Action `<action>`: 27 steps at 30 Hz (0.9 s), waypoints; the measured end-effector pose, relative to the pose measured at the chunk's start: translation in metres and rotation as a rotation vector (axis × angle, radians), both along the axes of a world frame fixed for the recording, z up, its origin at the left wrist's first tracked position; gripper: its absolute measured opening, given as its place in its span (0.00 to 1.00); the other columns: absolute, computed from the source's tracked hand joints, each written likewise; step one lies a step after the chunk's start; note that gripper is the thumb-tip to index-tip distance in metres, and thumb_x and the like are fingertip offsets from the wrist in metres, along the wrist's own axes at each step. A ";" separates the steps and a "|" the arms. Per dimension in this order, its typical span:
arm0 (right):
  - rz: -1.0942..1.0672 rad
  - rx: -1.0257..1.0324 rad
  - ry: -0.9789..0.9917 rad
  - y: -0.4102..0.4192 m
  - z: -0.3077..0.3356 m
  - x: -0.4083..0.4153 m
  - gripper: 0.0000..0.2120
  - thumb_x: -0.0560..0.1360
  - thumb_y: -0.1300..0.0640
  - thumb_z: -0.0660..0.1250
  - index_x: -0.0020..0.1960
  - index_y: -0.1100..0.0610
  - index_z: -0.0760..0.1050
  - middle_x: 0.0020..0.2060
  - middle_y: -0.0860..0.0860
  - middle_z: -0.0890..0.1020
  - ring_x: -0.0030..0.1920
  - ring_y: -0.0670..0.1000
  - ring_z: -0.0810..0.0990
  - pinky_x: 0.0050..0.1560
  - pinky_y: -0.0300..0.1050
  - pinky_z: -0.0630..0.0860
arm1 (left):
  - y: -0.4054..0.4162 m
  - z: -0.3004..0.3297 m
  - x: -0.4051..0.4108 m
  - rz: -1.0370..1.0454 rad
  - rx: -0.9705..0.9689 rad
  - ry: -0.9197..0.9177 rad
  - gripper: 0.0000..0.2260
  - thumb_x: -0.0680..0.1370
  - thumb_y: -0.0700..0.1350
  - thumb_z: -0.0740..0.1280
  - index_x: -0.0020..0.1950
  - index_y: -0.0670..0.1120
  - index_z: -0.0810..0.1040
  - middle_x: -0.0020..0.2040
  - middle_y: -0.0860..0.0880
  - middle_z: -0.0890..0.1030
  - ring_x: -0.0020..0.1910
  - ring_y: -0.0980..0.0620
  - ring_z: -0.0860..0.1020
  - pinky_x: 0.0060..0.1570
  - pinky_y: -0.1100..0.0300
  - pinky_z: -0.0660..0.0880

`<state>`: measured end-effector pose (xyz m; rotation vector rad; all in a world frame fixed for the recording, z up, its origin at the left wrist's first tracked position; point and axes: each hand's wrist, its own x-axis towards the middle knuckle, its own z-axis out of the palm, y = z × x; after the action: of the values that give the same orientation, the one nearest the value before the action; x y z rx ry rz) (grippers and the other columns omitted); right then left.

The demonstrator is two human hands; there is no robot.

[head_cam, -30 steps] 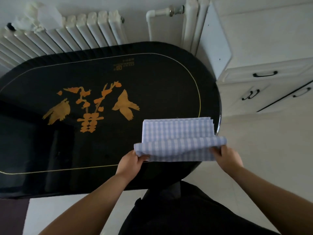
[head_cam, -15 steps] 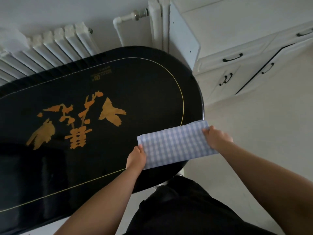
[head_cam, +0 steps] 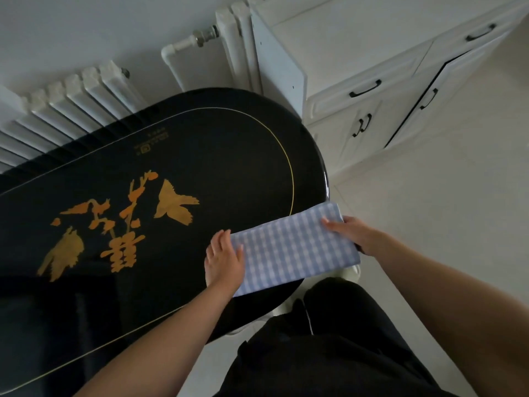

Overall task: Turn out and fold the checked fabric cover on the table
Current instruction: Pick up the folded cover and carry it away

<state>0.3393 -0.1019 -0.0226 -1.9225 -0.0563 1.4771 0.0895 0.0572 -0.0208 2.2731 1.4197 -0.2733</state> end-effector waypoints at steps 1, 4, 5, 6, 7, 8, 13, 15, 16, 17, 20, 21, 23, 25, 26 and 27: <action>0.036 0.052 -0.049 0.001 0.008 0.000 0.33 0.64 0.37 0.74 0.61 0.54 0.72 0.51 0.51 0.81 0.50 0.52 0.81 0.54 0.51 0.78 | -0.001 0.006 0.010 -0.116 0.014 -0.065 0.29 0.80 0.58 0.57 0.77 0.49 0.52 0.78 0.48 0.52 0.76 0.47 0.56 0.72 0.48 0.60; 0.121 0.204 -0.199 0.003 0.028 0.006 0.16 0.75 0.48 0.67 0.60 0.51 0.71 0.47 0.47 0.79 0.45 0.44 0.79 0.39 0.36 0.73 | 0.007 0.020 0.059 -0.424 -0.122 -0.115 0.39 0.75 0.67 0.58 0.79 0.49 0.48 0.79 0.52 0.41 0.77 0.53 0.47 0.74 0.50 0.49; 0.151 0.252 -0.234 0.001 0.035 0.012 0.15 0.76 0.50 0.67 0.60 0.51 0.71 0.46 0.47 0.79 0.44 0.43 0.79 0.38 0.34 0.72 | 0.010 0.026 0.080 -0.477 -0.215 -0.125 0.40 0.74 0.68 0.59 0.79 0.50 0.49 0.79 0.54 0.39 0.76 0.55 0.49 0.73 0.50 0.52; 0.180 0.298 -0.265 -0.001 0.041 0.022 0.13 0.76 0.52 0.67 0.60 0.51 0.72 0.47 0.48 0.80 0.44 0.43 0.79 0.39 0.33 0.73 | 0.013 0.032 0.102 -0.496 -0.338 -0.122 0.39 0.74 0.66 0.60 0.79 0.51 0.51 0.79 0.55 0.41 0.75 0.55 0.53 0.72 0.50 0.56; 0.199 0.332 -0.286 -0.005 0.048 0.033 0.11 0.76 0.53 0.67 0.58 0.51 0.73 0.47 0.49 0.81 0.44 0.44 0.80 0.41 0.34 0.74 | 0.014 0.038 0.124 -0.490 -0.469 -0.104 0.37 0.75 0.65 0.62 0.78 0.51 0.53 0.79 0.54 0.48 0.75 0.54 0.57 0.71 0.50 0.60; 0.201 0.359 -0.298 -0.010 0.053 0.048 0.09 0.76 0.54 0.67 0.56 0.50 0.74 0.46 0.49 0.81 0.44 0.45 0.81 0.44 0.37 0.76 | 0.014 0.046 0.146 -0.475 -0.584 -0.078 0.34 0.75 0.63 0.63 0.77 0.52 0.57 0.77 0.52 0.59 0.73 0.52 0.63 0.68 0.52 0.65; 0.079 0.407 -0.291 -0.044 0.068 0.148 0.05 0.77 0.58 0.66 0.51 0.50 0.77 0.44 0.49 0.83 0.43 0.47 0.82 0.49 0.42 0.78 | 0.002 0.072 0.250 -0.546 -0.748 0.032 0.26 0.73 0.62 0.68 0.68 0.54 0.68 0.60 0.56 0.76 0.58 0.57 0.75 0.58 0.61 0.71; 0.003 0.381 -0.285 -0.061 0.067 0.188 0.06 0.77 0.58 0.66 0.54 0.53 0.77 0.45 0.48 0.83 0.43 0.45 0.82 0.47 0.41 0.77 | -0.008 0.075 0.289 -0.595 -0.690 0.053 0.30 0.71 0.65 0.69 0.69 0.57 0.66 0.62 0.57 0.76 0.59 0.56 0.75 0.62 0.56 0.71; -0.036 0.364 -0.298 -0.068 0.065 0.208 0.08 0.77 0.57 0.66 0.56 0.54 0.76 0.46 0.49 0.82 0.44 0.46 0.81 0.48 0.41 0.77 | -0.014 0.076 0.307 -0.614 -0.638 0.044 0.31 0.71 0.67 0.67 0.69 0.57 0.65 0.63 0.56 0.76 0.59 0.56 0.75 0.62 0.54 0.72; -0.072 0.350 -0.309 -0.073 0.064 0.225 0.10 0.77 0.56 0.66 0.58 0.55 0.76 0.48 0.50 0.82 0.46 0.48 0.81 0.50 0.43 0.77 | -0.019 0.077 0.323 -0.629 -0.582 0.031 0.30 0.71 0.68 0.66 0.69 0.58 0.64 0.63 0.55 0.76 0.58 0.54 0.76 0.61 0.52 0.73; -0.179 0.346 -0.303 -0.082 0.063 0.268 0.11 0.78 0.55 0.65 0.58 0.56 0.75 0.49 0.53 0.82 0.48 0.52 0.81 0.51 0.46 0.77 | -0.035 0.089 0.366 -0.706 -0.420 -0.033 0.28 0.76 0.63 0.62 0.73 0.60 0.55 0.63 0.51 0.77 0.54 0.50 0.79 0.56 0.51 0.75; -0.205 0.347 -0.299 -0.084 0.063 0.279 0.09 0.78 0.55 0.64 0.57 0.55 0.75 0.47 0.52 0.82 0.46 0.51 0.81 0.47 0.42 0.77 | -0.038 0.094 0.377 -0.747 -0.355 -0.062 0.28 0.78 0.60 0.61 0.74 0.62 0.51 0.59 0.51 0.79 0.51 0.50 0.80 0.53 0.53 0.76; -0.227 0.358 -0.317 -0.082 0.064 0.298 0.07 0.79 0.53 0.63 0.55 0.54 0.75 0.44 0.49 0.81 0.43 0.48 0.80 0.41 0.37 0.77 | -0.041 0.101 0.395 -0.830 -0.210 -0.115 0.28 0.80 0.58 0.59 0.74 0.68 0.45 0.46 0.52 0.80 0.41 0.52 0.79 0.45 0.56 0.76; -0.238 0.370 -0.351 -0.075 0.062 0.316 0.07 0.79 0.51 0.63 0.54 0.53 0.75 0.44 0.48 0.81 0.45 0.49 0.80 0.42 0.40 0.75 | -0.036 0.106 0.412 -0.888 -0.094 -0.152 0.27 0.81 0.59 0.56 0.72 0.71 0.43 0.49 0.52 0.80 0.41 0.52 0.79 0.44 0.56 0.77; -0.244 0.364 -0.370 -0.070 0.059 0.325 0.08 0.79 0.51 0.63 0.54 0.53 0.75 0.44 0.48 0.80 0.45 0.49 0.79 0.43 0.41 0.74 | -0.031 0.107 0.419 -0.911 -0.049 -0.157 0.25 0.81 0.59 0.55 0.72 0.72 0.44 0.56 0.51 0.79 0.46 0.50 0.79 0.46 0.54 0.78; -0.252 0.358 -0.385 -0.063 0.059 0.332 0.08 0.79 0.50 0.62 0.54 0.52 0.74 0.45 0.49 0.80 0.46 0.50 0.79 0.44 0.43 0.74 | -0.026 0.109 0.426 -0.922 -0.014 -0.164 0.25 0.81 0.59 0.55 0.72 0.72 0.45 0.60 0.50 0.78 0.50 0.49 0.79 0.48 0.53 0.78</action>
<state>0.6716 -0.1648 0.0360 -1.8121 -0.2282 0.8541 0.5157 0.0313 0.0881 2.7074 0.2086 -0.3505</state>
